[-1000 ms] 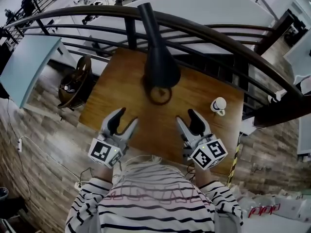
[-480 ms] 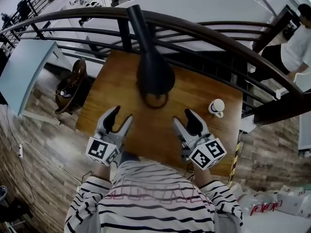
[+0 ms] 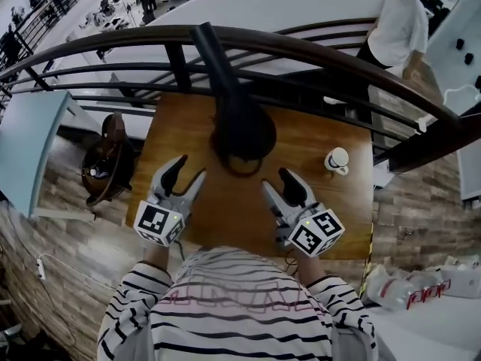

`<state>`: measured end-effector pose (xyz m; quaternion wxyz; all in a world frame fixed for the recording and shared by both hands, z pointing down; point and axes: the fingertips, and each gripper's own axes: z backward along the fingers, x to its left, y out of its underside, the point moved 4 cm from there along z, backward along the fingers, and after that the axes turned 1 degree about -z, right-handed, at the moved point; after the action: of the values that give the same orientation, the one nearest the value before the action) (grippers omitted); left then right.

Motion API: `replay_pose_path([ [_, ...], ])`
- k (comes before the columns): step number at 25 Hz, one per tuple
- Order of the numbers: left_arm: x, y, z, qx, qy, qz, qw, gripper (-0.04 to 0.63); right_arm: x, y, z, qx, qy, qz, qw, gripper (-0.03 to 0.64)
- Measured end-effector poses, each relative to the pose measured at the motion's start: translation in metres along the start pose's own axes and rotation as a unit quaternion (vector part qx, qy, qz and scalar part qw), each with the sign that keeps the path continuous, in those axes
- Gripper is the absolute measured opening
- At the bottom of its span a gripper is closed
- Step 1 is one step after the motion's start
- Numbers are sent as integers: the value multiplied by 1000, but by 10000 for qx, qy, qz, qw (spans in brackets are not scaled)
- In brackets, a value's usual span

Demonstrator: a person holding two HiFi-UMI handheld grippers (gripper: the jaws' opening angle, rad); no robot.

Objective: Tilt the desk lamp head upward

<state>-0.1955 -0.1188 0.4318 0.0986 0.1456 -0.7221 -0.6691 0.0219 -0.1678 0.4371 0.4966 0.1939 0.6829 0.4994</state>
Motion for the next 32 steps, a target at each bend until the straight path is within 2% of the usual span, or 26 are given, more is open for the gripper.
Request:
replay_pose_path([
  [5, 32, 7, -16, 115, 155, -252, 9995, 218, 1, 4, -20, -92, 182, -155, 9997, 265],
  [18, 77, 38, -96, 340, 708, -462, 9958, 218, -7, 0, -50, -261, 493, -142, 9983, 273],
  [28, 92, 53, -156, 410, 1154, -441, 9915, 218, -10, -6, -63, -350, 377, -242, 9984, 281],
  [32, 96, 55, -175, 308, 1397, -348, 9891, 218, -11, -5, -75, -301, 340, -210, 9987, 279],
])
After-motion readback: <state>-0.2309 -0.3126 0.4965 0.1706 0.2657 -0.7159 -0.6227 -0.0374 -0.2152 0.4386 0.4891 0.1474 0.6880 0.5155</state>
